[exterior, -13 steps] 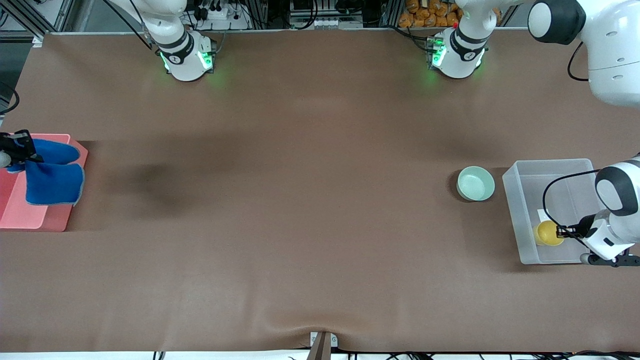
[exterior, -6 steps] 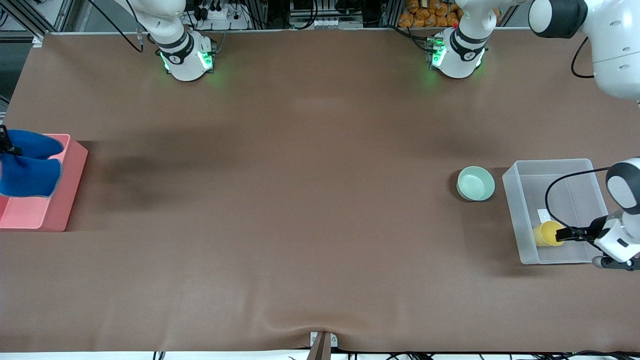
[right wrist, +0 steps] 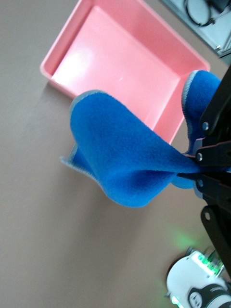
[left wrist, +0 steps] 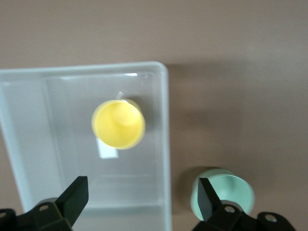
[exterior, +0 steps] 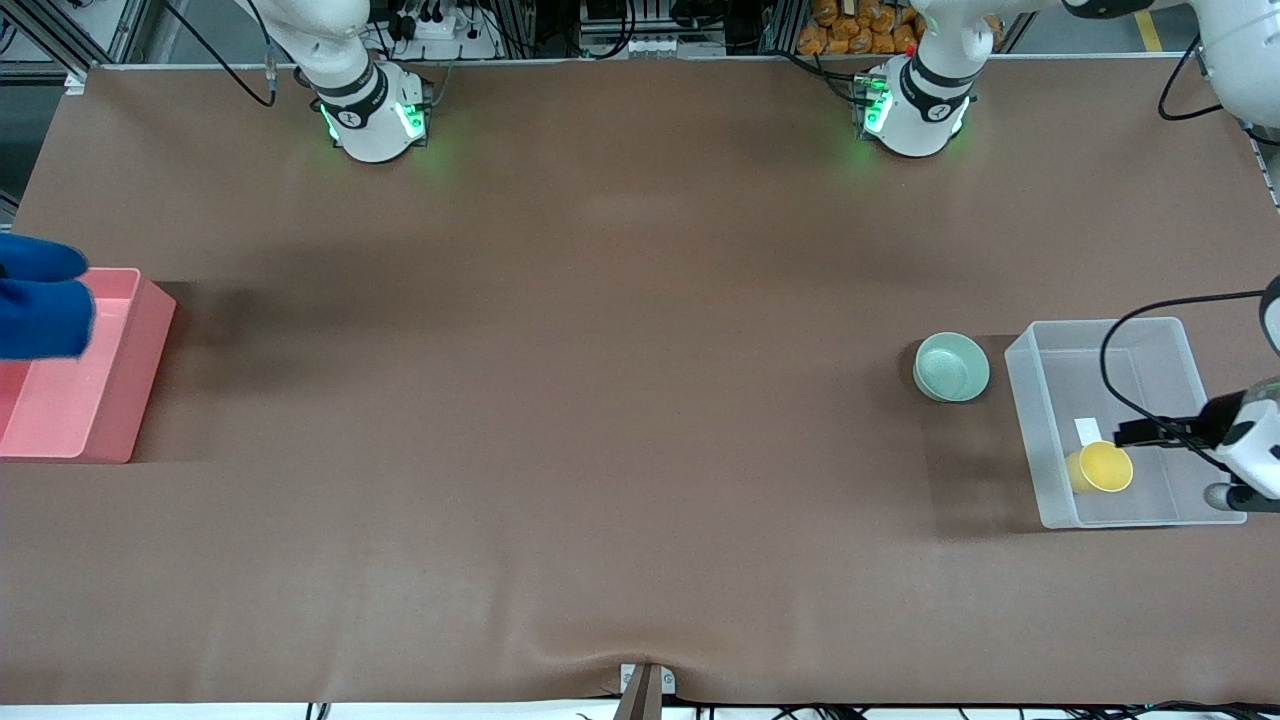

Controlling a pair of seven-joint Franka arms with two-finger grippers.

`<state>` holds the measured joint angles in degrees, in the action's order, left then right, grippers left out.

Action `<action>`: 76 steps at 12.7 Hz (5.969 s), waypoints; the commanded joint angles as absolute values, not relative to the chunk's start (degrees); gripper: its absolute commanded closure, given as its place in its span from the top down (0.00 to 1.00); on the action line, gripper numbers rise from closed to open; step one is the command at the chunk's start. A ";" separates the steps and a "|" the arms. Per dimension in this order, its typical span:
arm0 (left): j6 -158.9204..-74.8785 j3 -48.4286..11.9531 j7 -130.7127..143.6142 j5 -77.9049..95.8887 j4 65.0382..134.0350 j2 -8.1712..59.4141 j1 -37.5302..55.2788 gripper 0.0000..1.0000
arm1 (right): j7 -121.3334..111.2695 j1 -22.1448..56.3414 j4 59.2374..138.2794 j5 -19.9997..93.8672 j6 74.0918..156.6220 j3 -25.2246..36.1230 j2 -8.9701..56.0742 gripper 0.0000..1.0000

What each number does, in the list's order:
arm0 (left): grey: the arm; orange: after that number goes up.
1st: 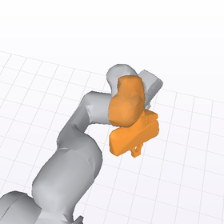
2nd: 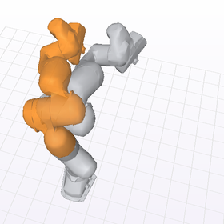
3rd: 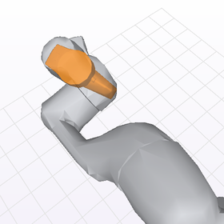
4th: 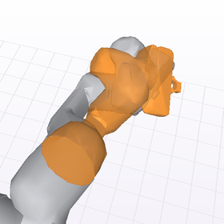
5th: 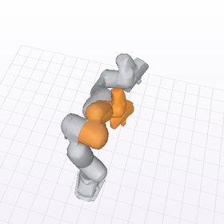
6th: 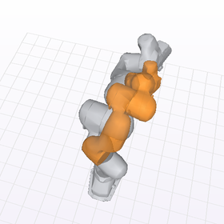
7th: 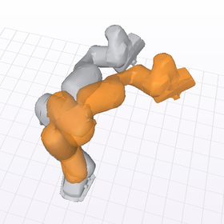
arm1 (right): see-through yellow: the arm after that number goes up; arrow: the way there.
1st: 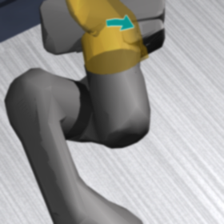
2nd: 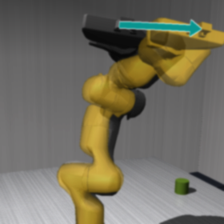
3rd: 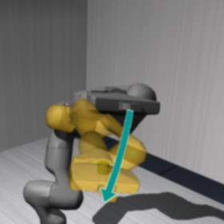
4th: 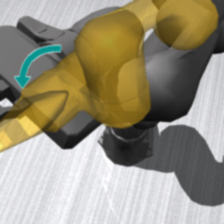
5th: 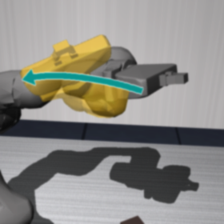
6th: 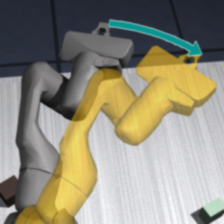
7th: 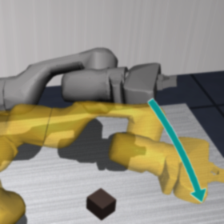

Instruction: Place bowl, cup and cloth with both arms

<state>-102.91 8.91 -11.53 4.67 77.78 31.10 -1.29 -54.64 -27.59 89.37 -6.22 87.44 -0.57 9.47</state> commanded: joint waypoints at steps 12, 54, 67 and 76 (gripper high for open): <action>-128.74 -0.26 3.86 2.12 112.66 17.31 0.26 0.93 | -51.52 -38.49 81.21 -10.82 100.02 -0.79 20.47 0.00; -123.38 4.39 -4.13 -6.33 108.35 21.01 -10.45 0.00 | -44.48 -38.59 90.53 -2.02 118.04 -1.05 36.57 1.00; -135.53 4.40 -11.51 -9.14 117.17 19.78 -13.63 1.00 | -24.63 -24.01 89.56 -2.37 100.47 -1.05 20.93 1.00; -115.68 4.13 -8.19 -2.21 98.89 18.81 -5.03 1.00 | -5.28 -12.48 90.35 2.28 90.01 -1.76 8.46 1.00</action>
<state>-119.33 3.69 -10.11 -4.14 101.59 19.22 -7.25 -7.25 -12.87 88.11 0.36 91.06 -1.95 12.72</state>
